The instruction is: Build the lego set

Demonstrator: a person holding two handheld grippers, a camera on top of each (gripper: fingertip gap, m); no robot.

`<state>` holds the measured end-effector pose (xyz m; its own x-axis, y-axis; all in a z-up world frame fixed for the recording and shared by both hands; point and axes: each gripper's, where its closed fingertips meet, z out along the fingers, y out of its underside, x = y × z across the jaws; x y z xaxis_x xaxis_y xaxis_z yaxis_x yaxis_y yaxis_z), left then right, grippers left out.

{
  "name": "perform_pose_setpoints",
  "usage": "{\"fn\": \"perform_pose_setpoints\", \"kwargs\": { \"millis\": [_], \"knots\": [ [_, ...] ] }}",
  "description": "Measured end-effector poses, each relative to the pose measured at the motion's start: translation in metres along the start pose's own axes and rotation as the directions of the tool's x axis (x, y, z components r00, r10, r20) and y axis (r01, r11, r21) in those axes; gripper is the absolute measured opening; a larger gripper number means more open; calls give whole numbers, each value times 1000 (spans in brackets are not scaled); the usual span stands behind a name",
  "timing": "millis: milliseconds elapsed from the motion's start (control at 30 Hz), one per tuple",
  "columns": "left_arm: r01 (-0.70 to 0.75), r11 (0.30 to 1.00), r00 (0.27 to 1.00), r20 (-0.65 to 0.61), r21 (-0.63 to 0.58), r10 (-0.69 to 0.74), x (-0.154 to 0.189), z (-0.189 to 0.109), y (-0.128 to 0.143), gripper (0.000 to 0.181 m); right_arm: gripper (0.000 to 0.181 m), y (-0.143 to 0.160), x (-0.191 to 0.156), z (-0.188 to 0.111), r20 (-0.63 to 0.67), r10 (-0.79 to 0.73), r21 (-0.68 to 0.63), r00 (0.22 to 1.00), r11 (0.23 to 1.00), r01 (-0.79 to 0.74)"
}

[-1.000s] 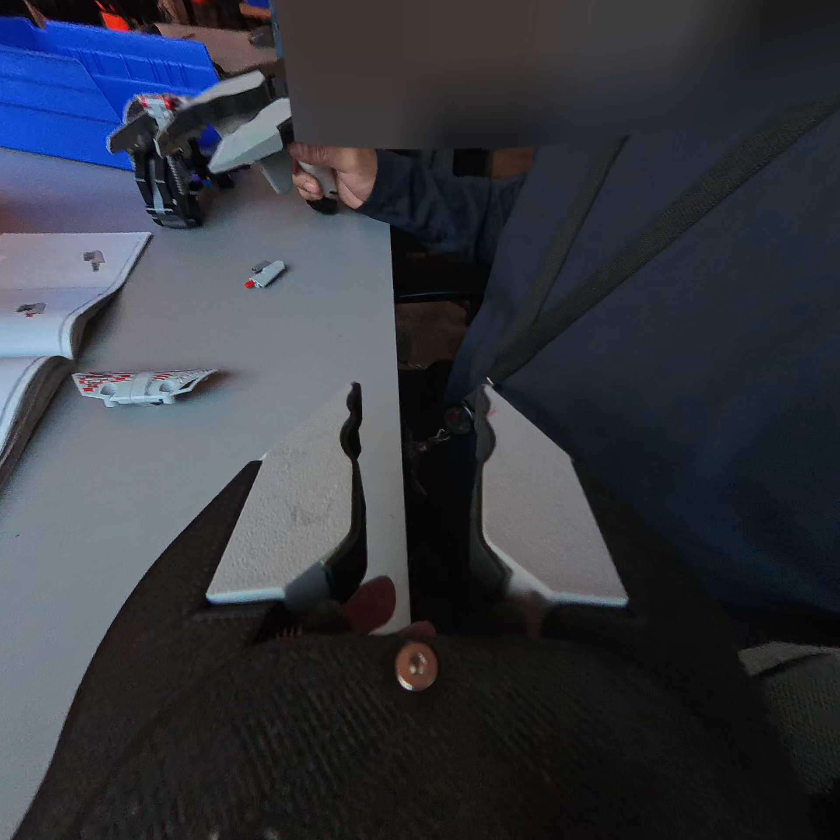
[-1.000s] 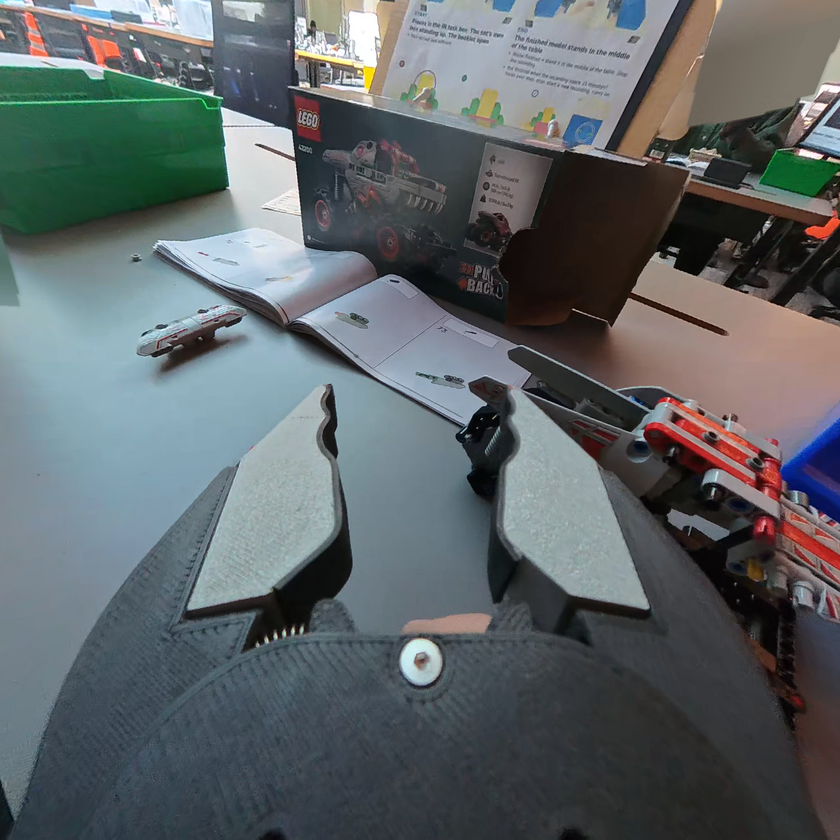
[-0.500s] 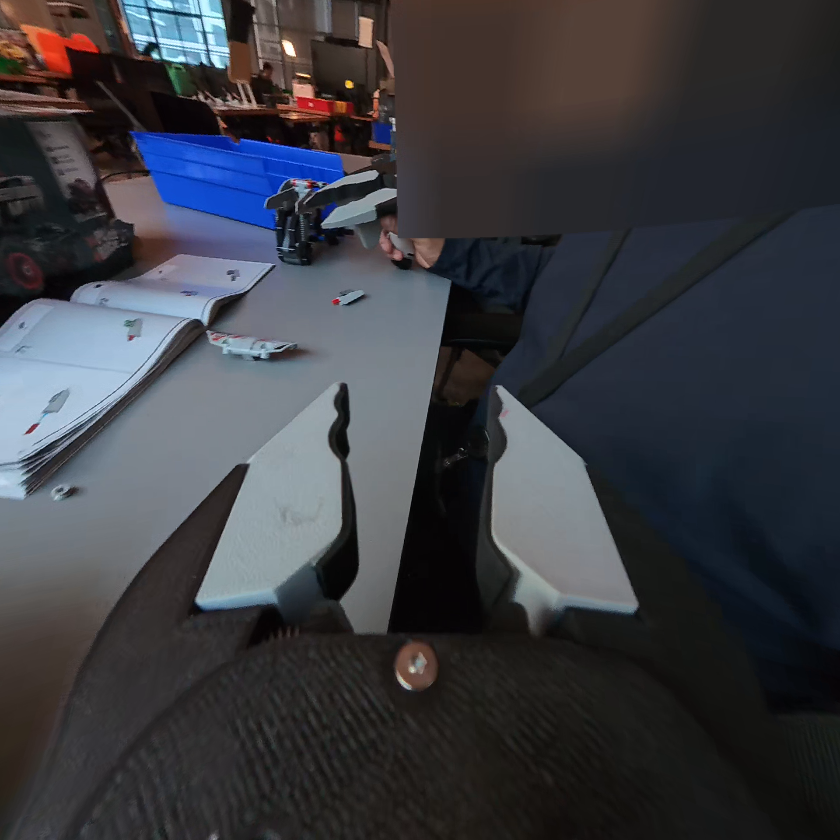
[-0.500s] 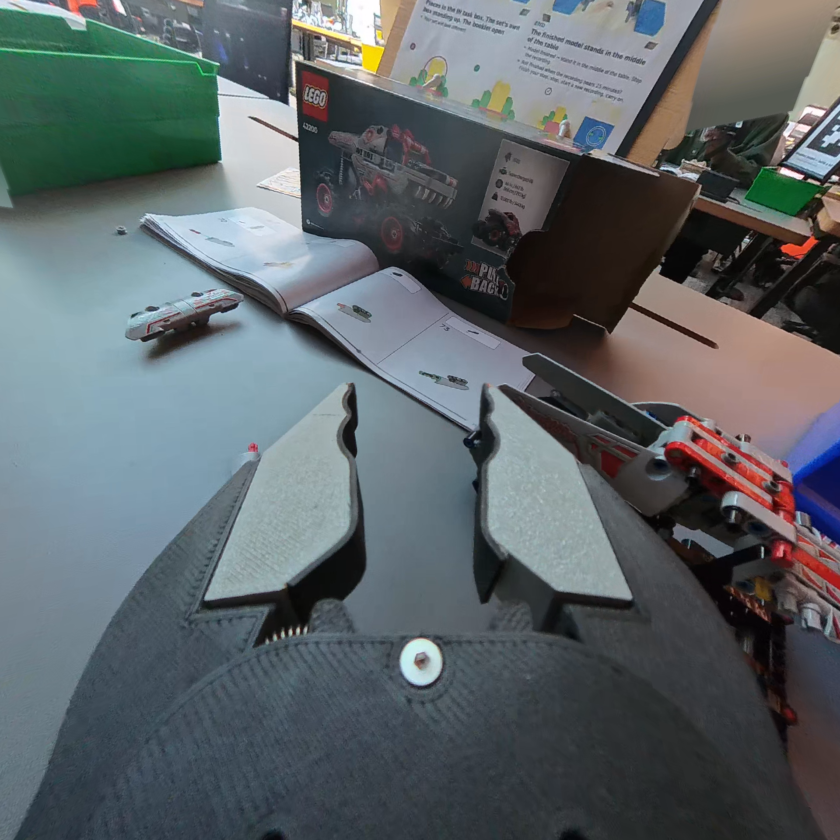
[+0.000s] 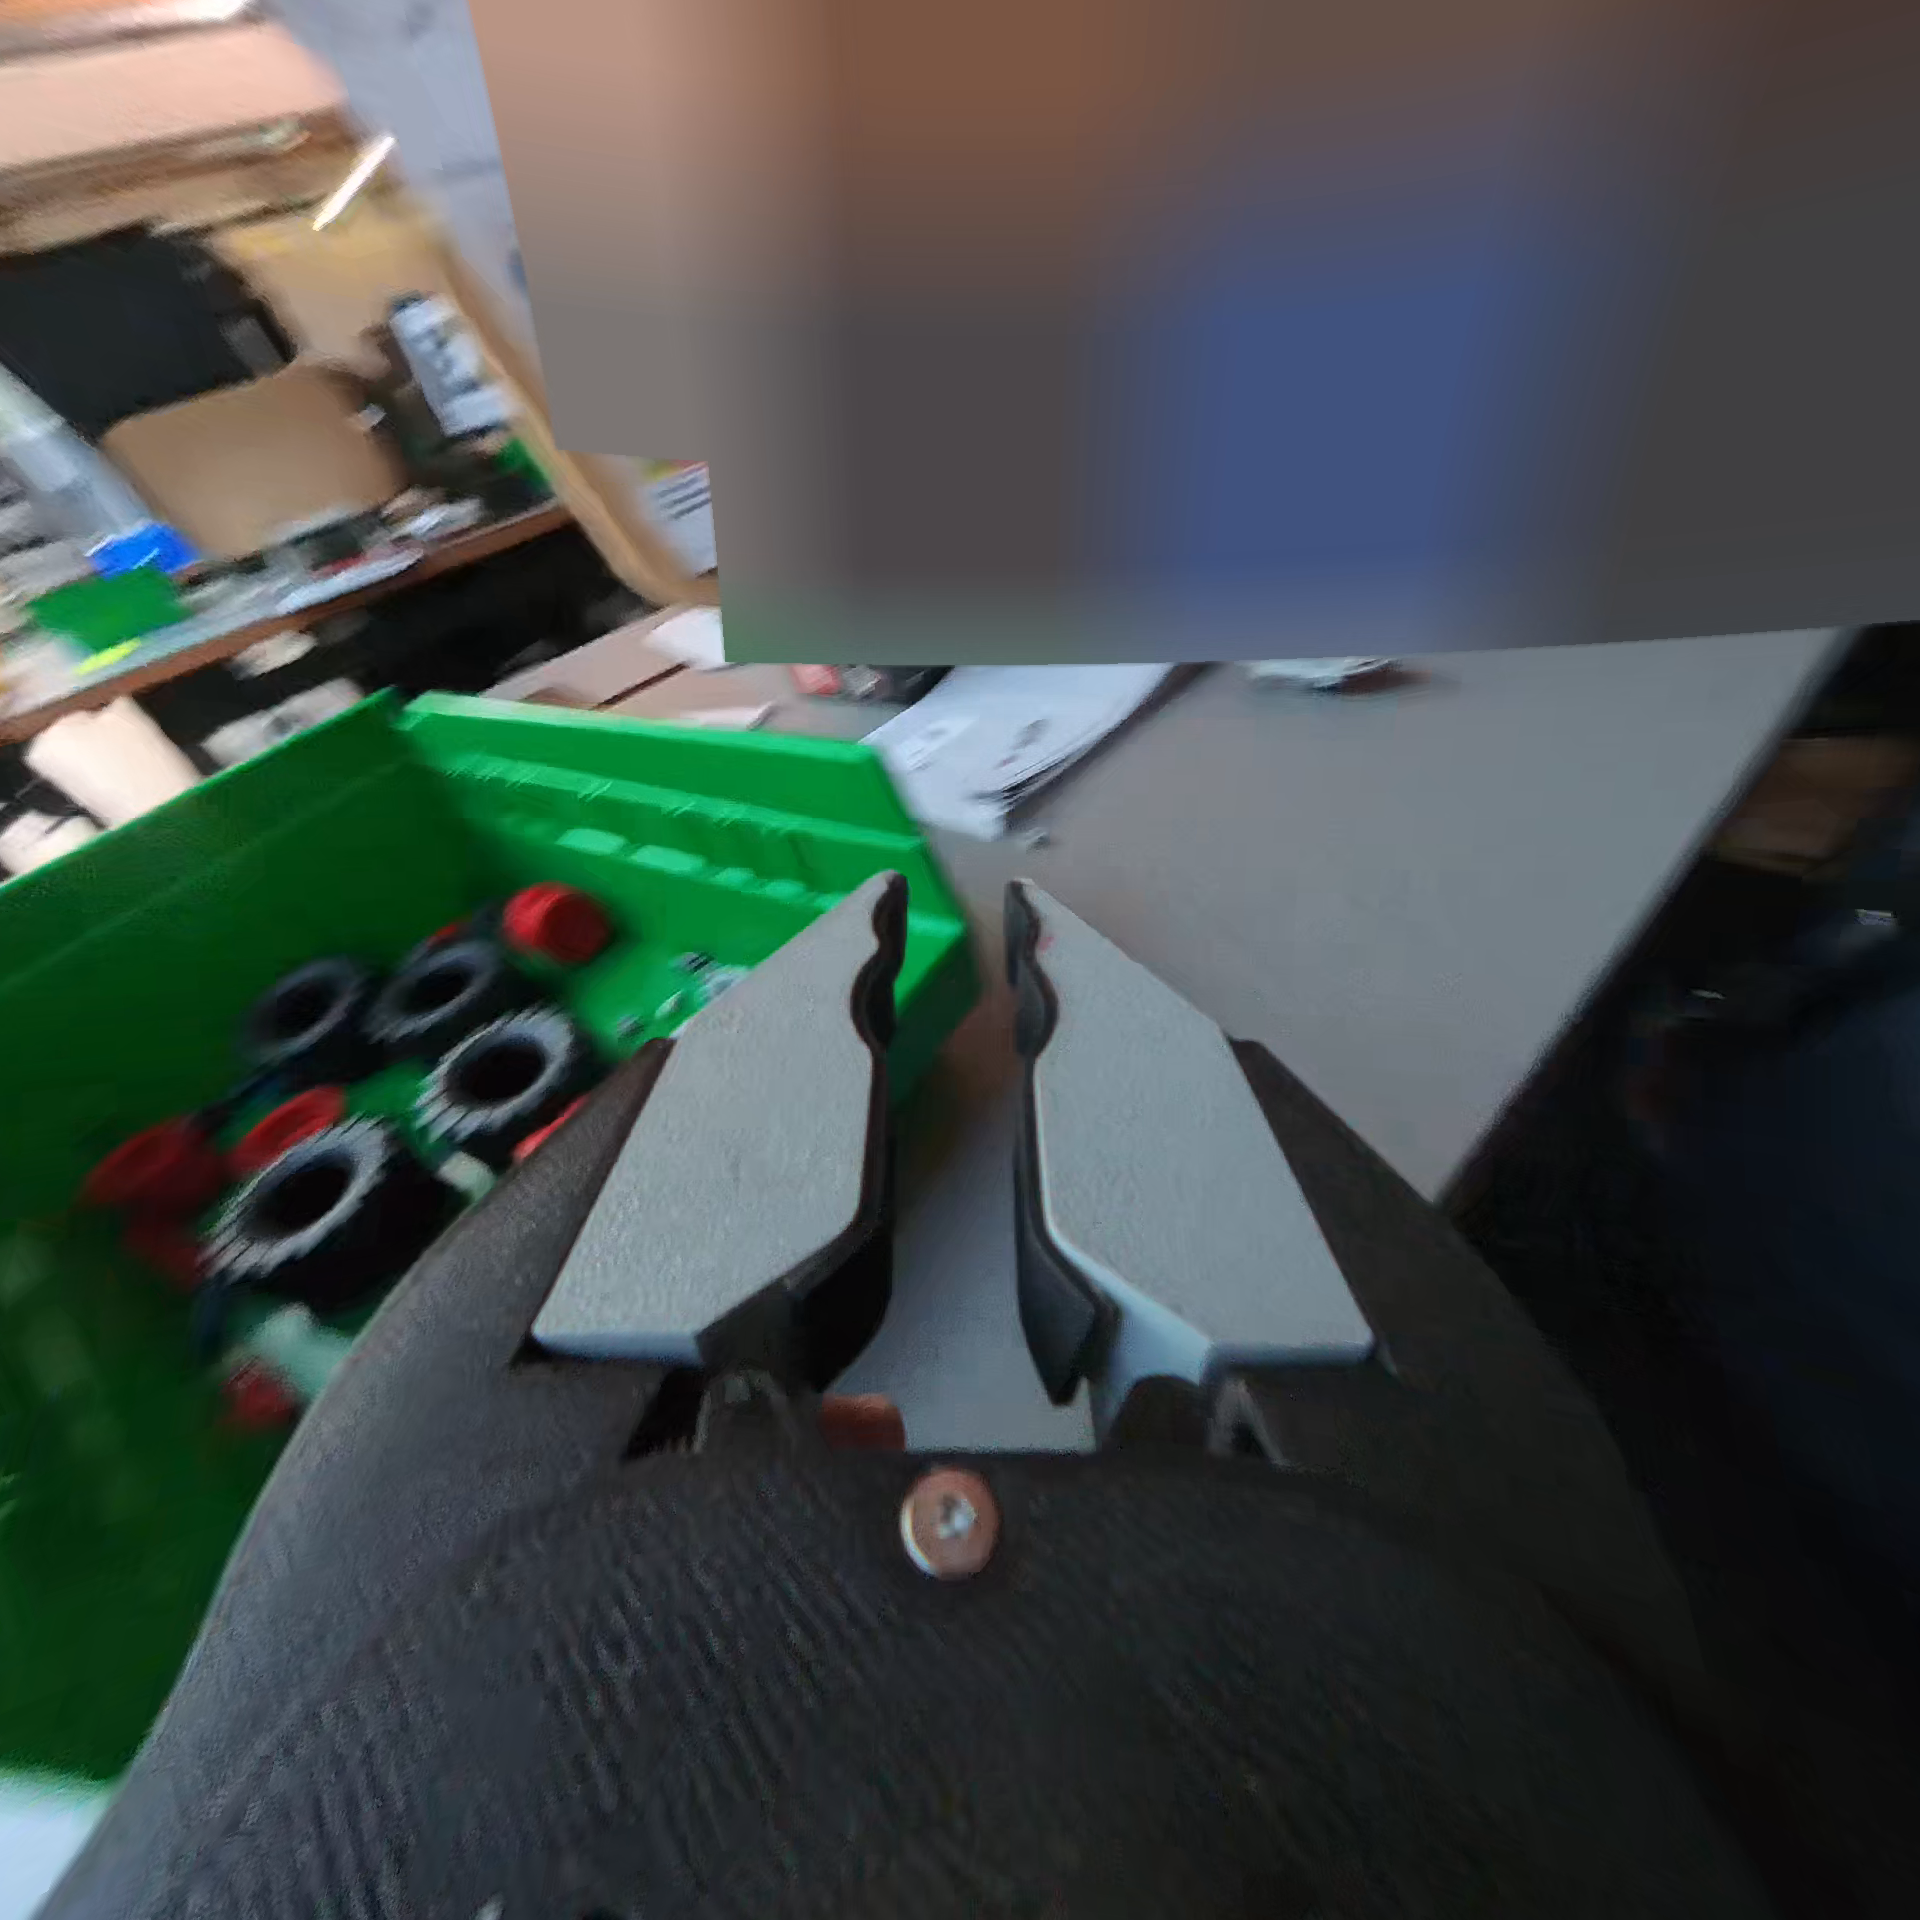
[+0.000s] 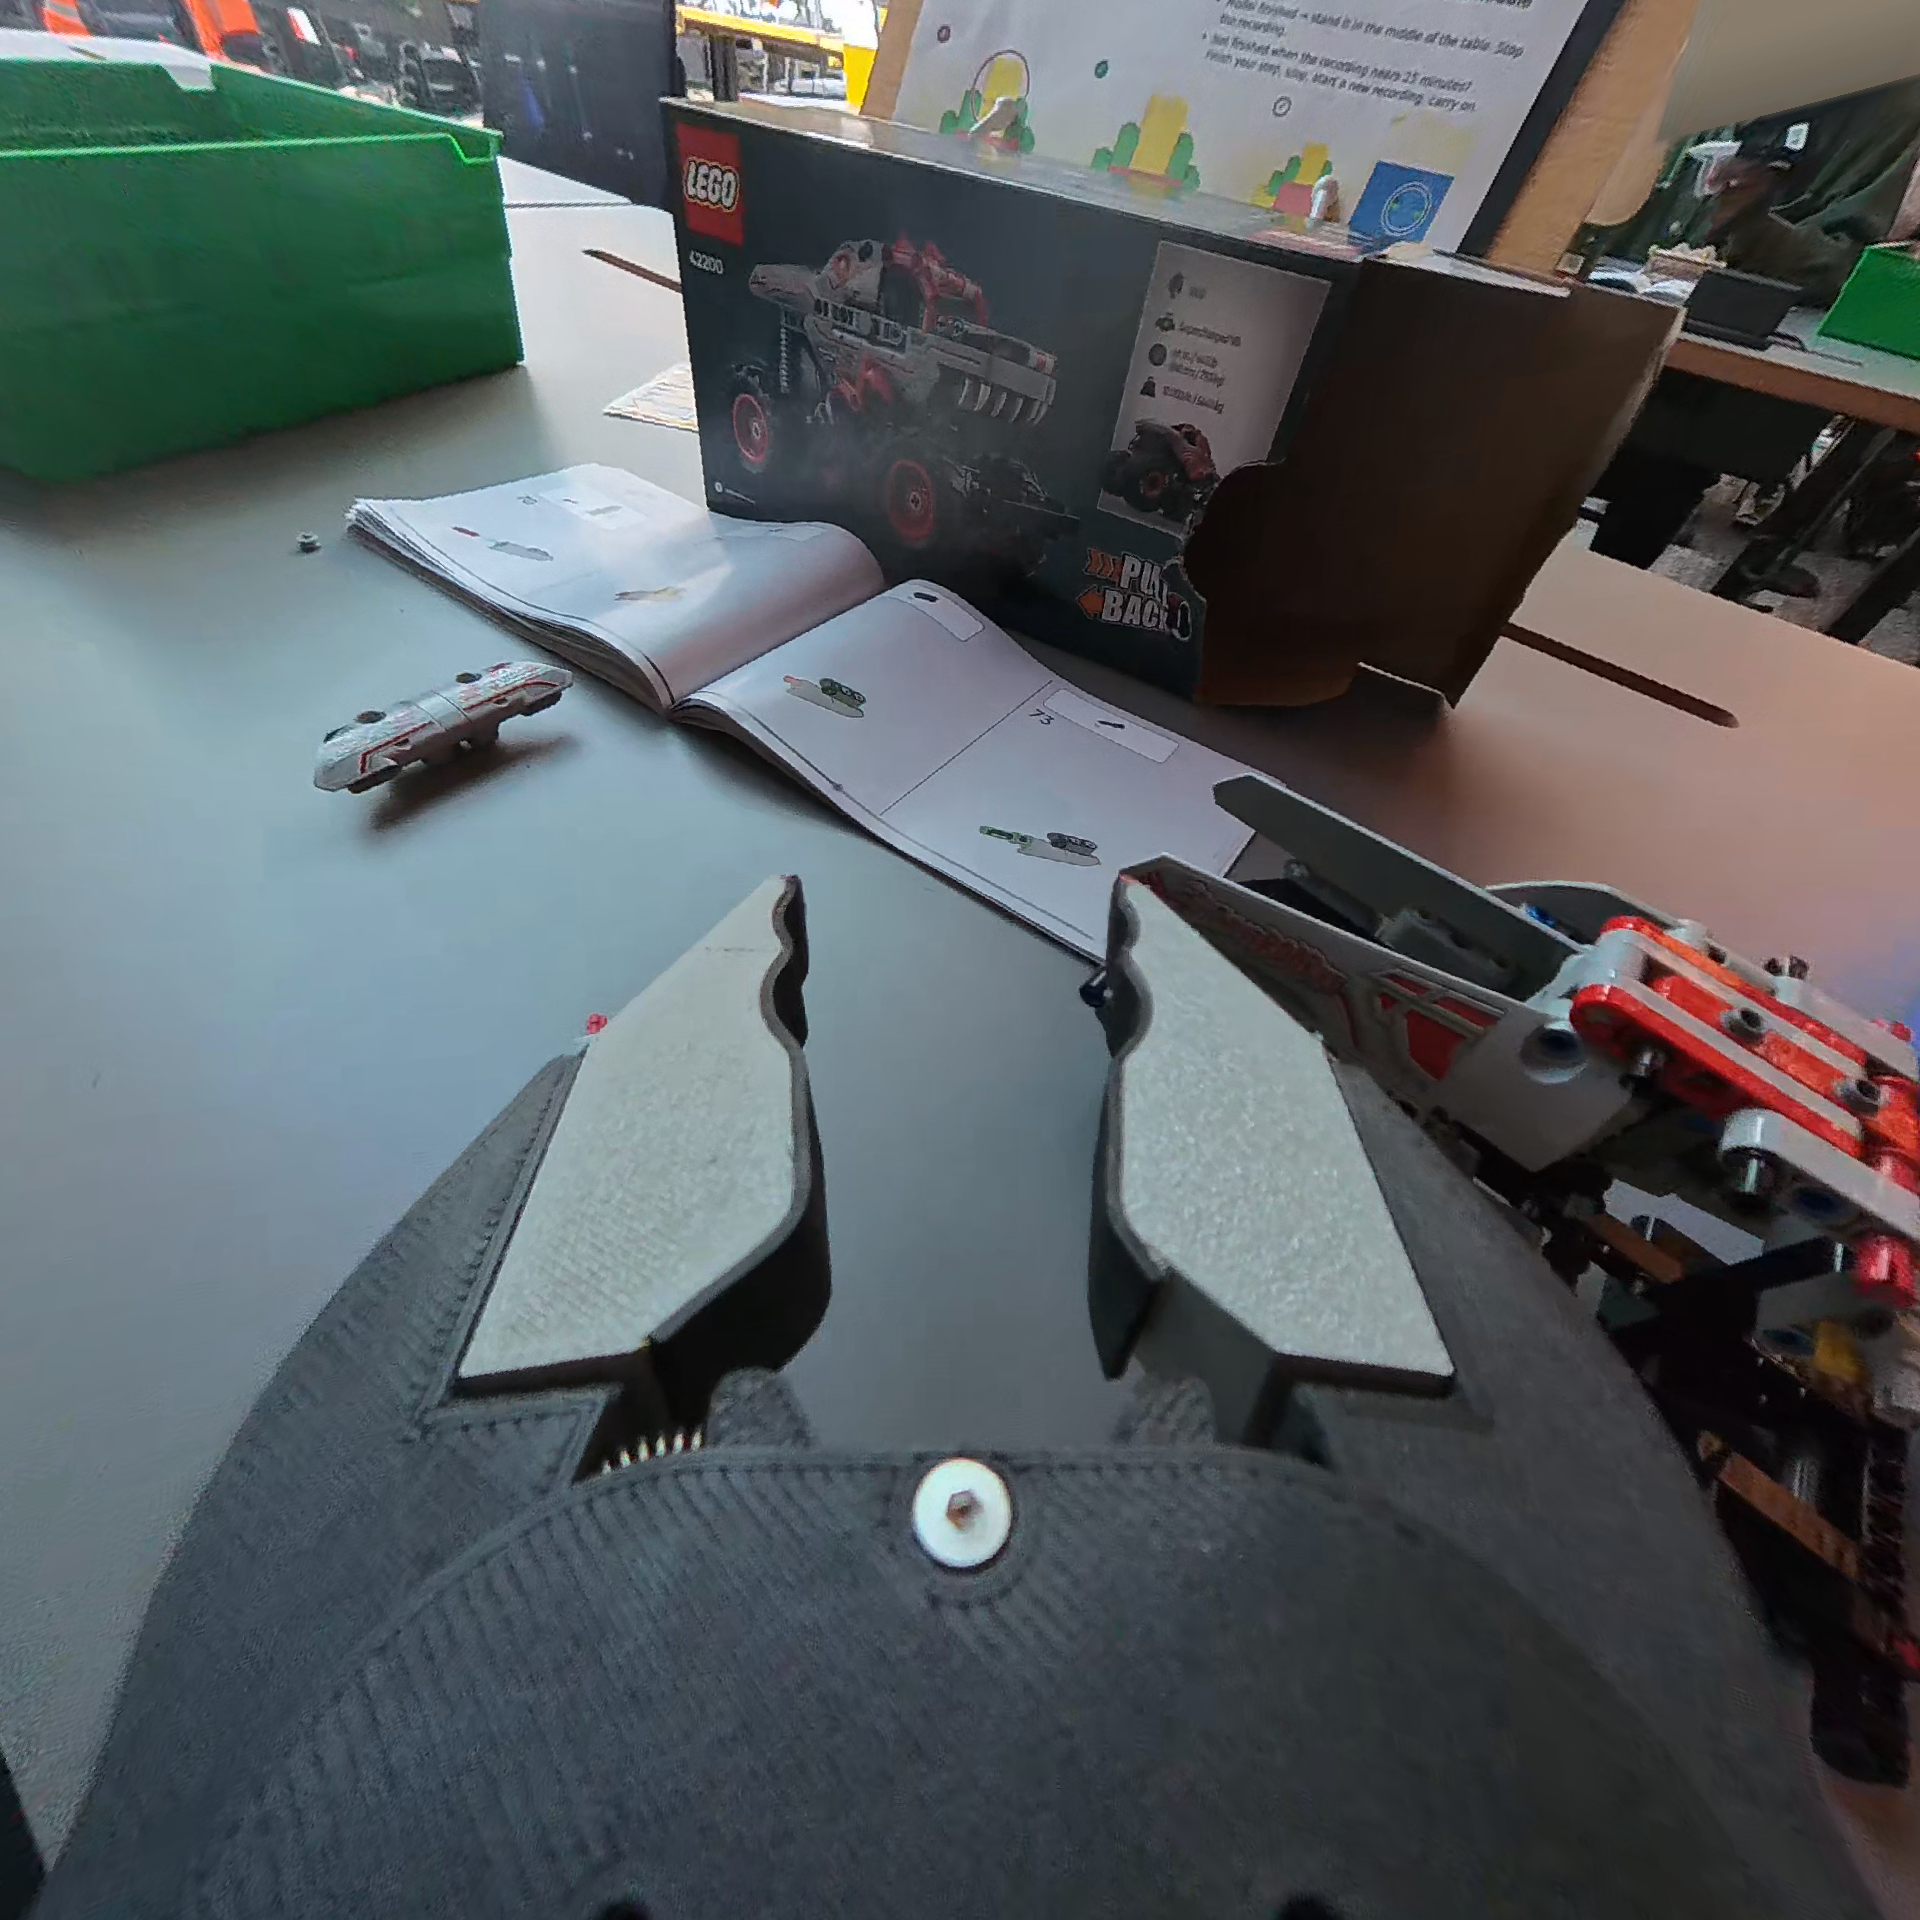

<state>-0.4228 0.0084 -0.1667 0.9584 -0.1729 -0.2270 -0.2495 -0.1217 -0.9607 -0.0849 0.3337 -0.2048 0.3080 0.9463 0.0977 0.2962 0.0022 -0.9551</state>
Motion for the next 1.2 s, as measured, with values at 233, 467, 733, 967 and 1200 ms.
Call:
{"fn": "perform_pose_setpoints", "kwargs": {
  "millis": [233,467,733,967,1200],
  "knots": [
    [281,955,941,223,-91,-255,-93,-27,-19,26,57,-1,6,-1,-25,15,9,1000,1000,-15],
    [364,928,916,208,-73,-343,-94,-7,-14,41,57,-3,3,-3,-13,2,30,1000,1000,-2],
    [375,911,913,239,-174,-330,-81,7,-8,52,61,-5,-6,-4,73,28,43,997,999,-31],
    [354,907,916,282,-229,-286,-73,11,-15,49,60,-7,-18,-6,133,13,57,991,998,-21],
    [332,893,915,335,-305,-226,-70,6,-13,48,59,-9,-24,-9,181,24,64,983,997,-36]
  ]
}}
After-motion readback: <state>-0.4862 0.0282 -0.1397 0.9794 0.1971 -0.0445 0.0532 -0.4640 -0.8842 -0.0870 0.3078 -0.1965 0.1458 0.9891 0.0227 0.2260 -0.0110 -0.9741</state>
